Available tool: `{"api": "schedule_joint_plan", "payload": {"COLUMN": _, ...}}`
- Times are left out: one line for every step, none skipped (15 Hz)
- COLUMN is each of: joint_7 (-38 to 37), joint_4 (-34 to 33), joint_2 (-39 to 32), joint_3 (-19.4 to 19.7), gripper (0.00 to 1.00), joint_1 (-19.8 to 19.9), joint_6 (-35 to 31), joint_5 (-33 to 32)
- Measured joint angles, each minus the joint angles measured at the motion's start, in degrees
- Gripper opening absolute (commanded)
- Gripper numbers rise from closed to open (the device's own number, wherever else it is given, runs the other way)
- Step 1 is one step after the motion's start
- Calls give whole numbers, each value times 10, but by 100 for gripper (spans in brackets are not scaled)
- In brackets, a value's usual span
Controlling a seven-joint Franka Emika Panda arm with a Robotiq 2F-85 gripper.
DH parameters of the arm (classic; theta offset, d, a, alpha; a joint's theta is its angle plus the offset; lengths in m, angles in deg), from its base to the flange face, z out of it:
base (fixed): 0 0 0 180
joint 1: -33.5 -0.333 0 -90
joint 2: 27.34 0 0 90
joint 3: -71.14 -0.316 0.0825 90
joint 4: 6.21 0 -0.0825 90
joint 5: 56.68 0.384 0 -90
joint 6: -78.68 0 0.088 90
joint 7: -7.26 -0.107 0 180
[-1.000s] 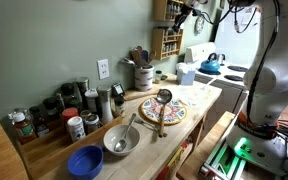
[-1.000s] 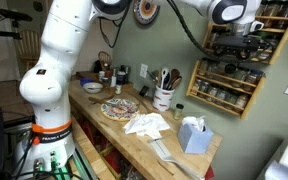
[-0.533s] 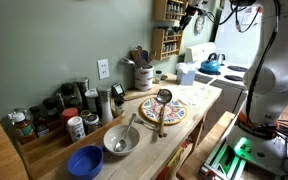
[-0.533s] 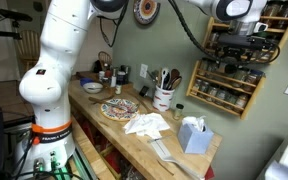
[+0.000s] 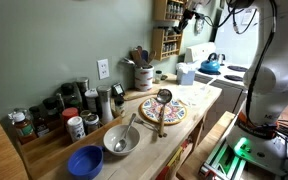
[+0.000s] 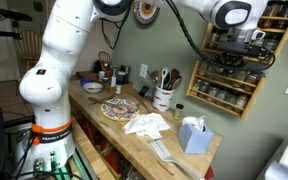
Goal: Pick up two jars from the right side of the counter and put them on the second bottom shelf
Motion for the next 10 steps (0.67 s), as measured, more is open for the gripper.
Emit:
{"api": "schedule_joint_plan", "payload": {"joint_7": -1, "joint_4": 0, "joint_2": -2, "joint_3": 0, "gripper": 0, "joint_1": 0, "joint_6": -7, "joint_5": 1}}
{"api": "schedule_joint_plan", "payload": {"joint_7": -3, "joint_4": 0, "joint_2": -5, "joint_3": 1, "gripper": 0, "joint_1": 0, "joint_6": -14, "joint_5": 2}}
{"api": "schedule_joint_plan", "payload": {"joint_7": -5, "joint_4": 1, "joint_2": -6, "joint_3": 1, "gripper": 0, "joint_1": 1, "joint_6": -22, "joint_5": 4}}
{"api": "schedule_joint_plan", "payload": {"joint_7": -8, "joint_4": 1, "joint_2": -7, "joint_3": 1, "gripper": 0, "joint_1": 1, "joint_6": -30, "joint_5": 7}}
{"api": "schedule_joint_plan", "payload": {"joint_7": -10, "joint_4": 1, "joint_2": -7, "joint_3": 1, "gripper": 0, "joint_1": 1, "joint_6": -40, "joint_5": 13}}
{"api": "schedule_joint_plan", "payload": {"joint_7": -11, "joint_4": 0, "joint_2": -7, "joint_3": 1, "gripper": 0, "joint_1": 2, "joint_6": -49, "joint_5": 20}}
{"api": "schedule_joint_plan", "payload": {"joint_7": -11, "joint_4": 0, "joint_2": -7, "joint_3": 1, "gripper": 0, "joint_1": 2, "joint_6": -58, "joint_5": 27}}
{"api": "schedule_joint_plan", "payload": {"joint_7": -11, "joint_4": 0, "joint_2": -6, "joint_3": 1, "gripper": 0, "joint_1": 2, "joint_6": -66, "joint_5": 33}}
{"api": "schedule_joint_plan", "payload": {"joint_7": -11, "joint_4": 0, "joint_2": -6, "joint_3": 1, "gripper": 0, "joint_1": 2, "joint_6": -72, "joint_5": 39}}
{"api": "schedule_joint_plan", "payload": {"joint_7": -11, "joint_4": 0, "joint_2": -6, "joint_3": 0, "gripper": 0, "joint_1": 2, "joint_6": -78, "joint_5": 44}}
